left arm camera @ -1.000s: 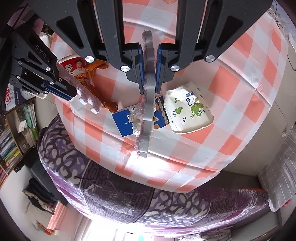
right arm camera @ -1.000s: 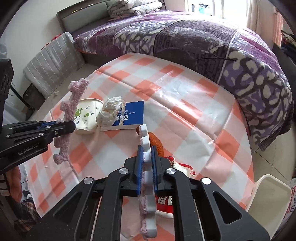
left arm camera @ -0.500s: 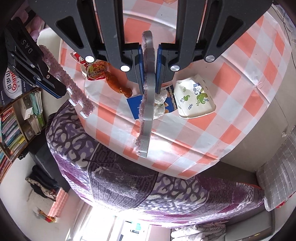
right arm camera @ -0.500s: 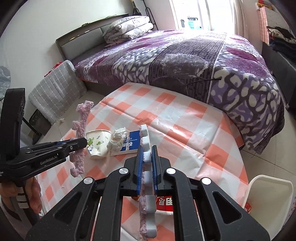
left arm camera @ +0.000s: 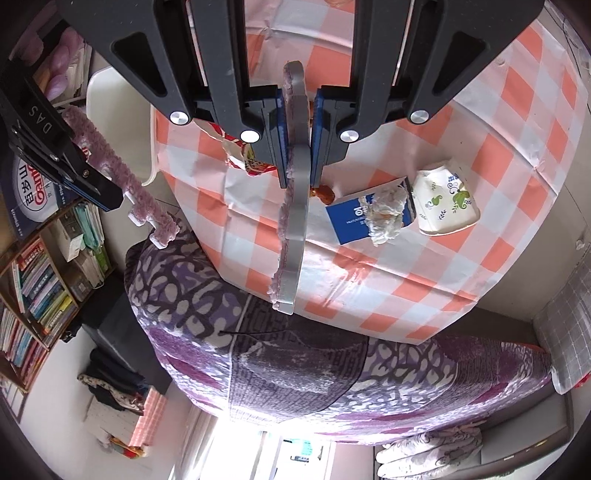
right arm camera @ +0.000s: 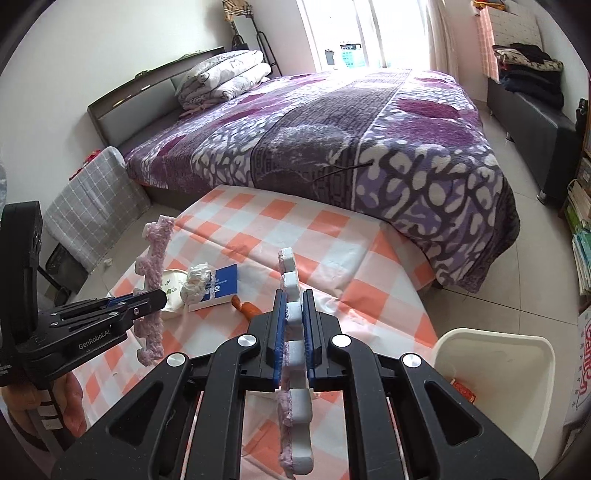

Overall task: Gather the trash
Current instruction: 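Lift both foam strips and carry them toward the white bin, then open both tools over the white bin to drop the foam strips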

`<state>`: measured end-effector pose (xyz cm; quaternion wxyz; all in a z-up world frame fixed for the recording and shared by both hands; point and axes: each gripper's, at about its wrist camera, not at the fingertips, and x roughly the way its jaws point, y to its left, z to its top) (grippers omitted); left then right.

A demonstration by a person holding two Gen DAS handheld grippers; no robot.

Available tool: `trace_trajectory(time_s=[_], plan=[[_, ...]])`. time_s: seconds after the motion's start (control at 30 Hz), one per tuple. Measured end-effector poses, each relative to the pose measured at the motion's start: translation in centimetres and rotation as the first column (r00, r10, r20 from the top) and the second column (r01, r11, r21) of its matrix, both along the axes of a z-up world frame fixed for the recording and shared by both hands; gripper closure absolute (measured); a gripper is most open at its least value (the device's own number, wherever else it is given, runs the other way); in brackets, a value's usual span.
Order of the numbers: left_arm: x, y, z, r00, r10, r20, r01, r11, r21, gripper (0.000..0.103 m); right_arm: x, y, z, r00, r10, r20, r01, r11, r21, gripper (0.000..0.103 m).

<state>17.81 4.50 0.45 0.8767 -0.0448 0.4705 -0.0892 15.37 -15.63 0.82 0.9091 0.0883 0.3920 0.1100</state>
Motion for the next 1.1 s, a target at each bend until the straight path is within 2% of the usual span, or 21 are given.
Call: trace_trajectory(time_s=[0.27, 0.47, 0.57, 0.6, 0.63, 0.7, 0.77, 0.97, 1.1], plan=[[-1.2, -4.5, 0.2, 0.997, -0.074, 0.012, 0.074, 0.997, 0.012, 0.092, -2.1, -6.2, 1.3, 0.991, -0.135, 0.005, 0.135, 0.991, -0.008, 0.094], [-2.0, -8.2, 0.0, 0.990, -0.142, 0.007, 0.142, 0.990, 0.018, 0.092, -3.8, -11.3, 1.8, 0.970, -0.243, -0.005, 0.243, 0.970, 0.002, 0.094], [-2.6, -10.3, -0.1, 0.983, -0.185, 0.003, 0.185, 0.983, 0.016, 0.092, -4.6, -13.3, 1.8, 0.957, -0.292, -0.009, 0.292, 0.957, -0.005, 0.089], [-2.8, -11.1, -0.1, 0.980, -0.200, 0.005, 0.199, 0.980, 0.016, 0.092, -4.8, -13.9, 1.9, 0.952, -0.305, -0.011, 0.305, 0.952, -0.003, 0.085], [-3.0, -11.9, -0.1, 0.977, -0.213, 0.006, 0.213, 0.977, 0.020, 0.092, -5.1, -14.6, 1.9, 0.947, -0.322, -0.011, 0.322, 0.947, 0.002, 0.074], [-3.6, -13.4, -0.1, 0.971, -0.239, 0.007, 0.239, 0.971, 0.027, 0.092, -5.7, -16.1, 1.9, 0.934, -0.358, -0.004, 0.358, 0.934, 0.004, 0.059], [-4.0, -14.8, -0.3, 0.965, -0.261, 0.003, 0.260, 0.965, 0.026, 0.092, -6.3, -17.2, 1.9, 0.924, -0.382, -0.002, 0.382, 0.924, 0.007, 0.057], [-5.5, -19.0, -1.2, 0.945, -0.325, -0.026, 0.324, 0.946, -0.017, 0.092, -7.5, -20.1, 1.9, 0.889, -0.458, 0.009, 0.458, 0.889, 0.023, 0.042], [-6.5, -21.6, -2.2, 0.931, -0.362, -0.049, 0.359, 0.931, -0.064, 0.092, -8.6, -21.8, 2.1, 0.861, -0.508, 0.019, 0.507, 0.861, 0.041, 0.025]])
